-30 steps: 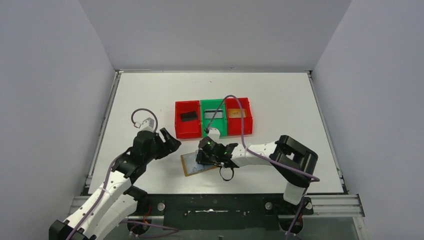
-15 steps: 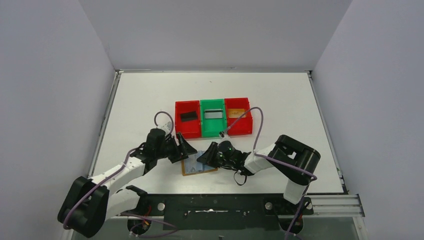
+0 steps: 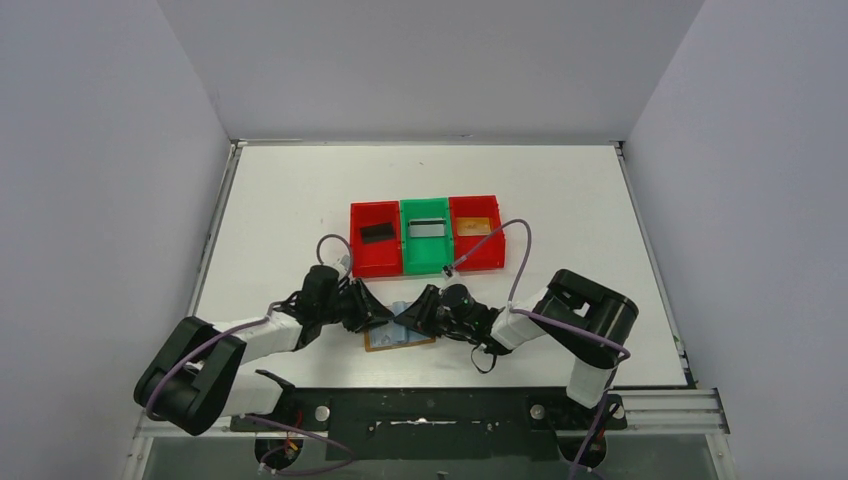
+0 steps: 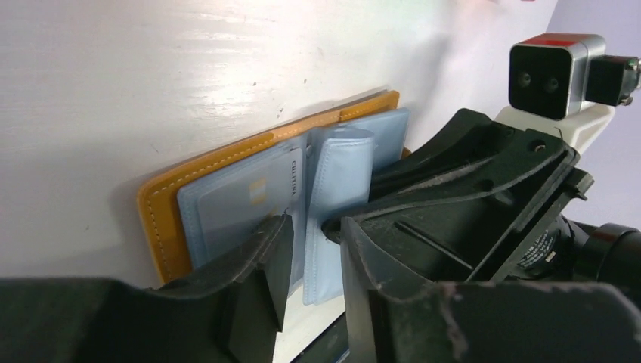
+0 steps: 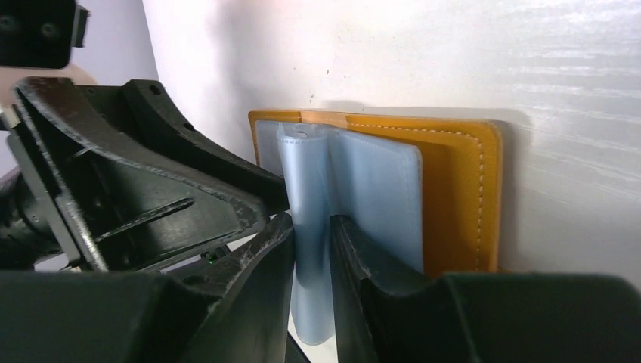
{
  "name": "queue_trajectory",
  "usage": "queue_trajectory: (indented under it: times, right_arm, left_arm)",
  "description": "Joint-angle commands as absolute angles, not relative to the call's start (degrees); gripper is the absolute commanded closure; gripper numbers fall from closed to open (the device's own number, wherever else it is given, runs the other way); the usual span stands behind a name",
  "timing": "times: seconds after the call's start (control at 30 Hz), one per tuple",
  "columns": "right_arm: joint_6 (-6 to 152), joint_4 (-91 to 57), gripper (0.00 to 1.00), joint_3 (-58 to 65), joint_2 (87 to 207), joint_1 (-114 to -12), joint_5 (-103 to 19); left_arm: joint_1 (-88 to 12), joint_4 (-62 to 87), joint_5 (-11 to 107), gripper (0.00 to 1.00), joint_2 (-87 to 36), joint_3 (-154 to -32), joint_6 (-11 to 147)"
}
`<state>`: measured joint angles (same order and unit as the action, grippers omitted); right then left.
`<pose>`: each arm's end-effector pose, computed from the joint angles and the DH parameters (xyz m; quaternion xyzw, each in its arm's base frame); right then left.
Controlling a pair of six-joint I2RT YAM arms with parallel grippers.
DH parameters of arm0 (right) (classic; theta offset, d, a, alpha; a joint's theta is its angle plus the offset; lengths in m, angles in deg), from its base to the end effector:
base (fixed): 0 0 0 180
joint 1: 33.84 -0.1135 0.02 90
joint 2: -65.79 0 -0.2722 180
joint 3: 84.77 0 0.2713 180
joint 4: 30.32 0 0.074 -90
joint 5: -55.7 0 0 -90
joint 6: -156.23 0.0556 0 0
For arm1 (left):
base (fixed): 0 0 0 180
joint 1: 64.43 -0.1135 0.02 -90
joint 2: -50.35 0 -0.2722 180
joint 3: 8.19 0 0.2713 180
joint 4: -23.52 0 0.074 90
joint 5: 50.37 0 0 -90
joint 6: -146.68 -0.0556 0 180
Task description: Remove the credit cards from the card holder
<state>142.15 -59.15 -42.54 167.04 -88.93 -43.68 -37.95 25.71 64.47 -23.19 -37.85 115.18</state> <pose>0.1781 0.2710 0.0831 0.1161 0.8571 0.4816 0.1415 0.1967 -0.1241 0.1037 -0.1612 0.8808 -0.4146 0.1621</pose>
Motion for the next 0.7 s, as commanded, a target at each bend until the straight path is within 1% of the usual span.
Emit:
queue_trajectory:
  times: [0.0, 0.07, 0.27, 0.53, 0.6, 0.67]
  right_arm:
    - [142.6, -62.6, 0.74, -43.5, 167.4, -88.5, -43.6]
    - [142.6, -63.3, 0.73, -43.9, 167.0, -88.6, -43.6]
    - [142.7, -65.4, 0.71, -44.2, 167.5, -88.4, -44.3]
    - [143.7, -68.5, 0.71, -45.2, 168.3, -88.3, -44.4]
    - [144.4, -69.0, 0.74, -45.9, 168.0, -88.3, -43.7]
    - [144.6, -70.1, 0.74, -46.6, 167.7, -88.3, -43.4]
  left_arm:
    - [-37.4, 30.4, 63.0, 0.76, -24.9, -37.1, 115.2]
    - [-37.4, 30.1, 61.6, 0.81, -24.6, -36.5, 115.5]
    - [-37.4, 29.5, 59.3, 0.99, -23.4, -35.3, 116.0]
    - [-37.4, 26.5, 57.9, 1.00, -23.6, -36.1, 114.4]
    - [-37.4, 27.2, 58.1, 1.00, -23.3, -35.8, 114.4]
    - [-37.4, 29.4, 59.7, 1.00, -23.3, -35.4, 114.4]
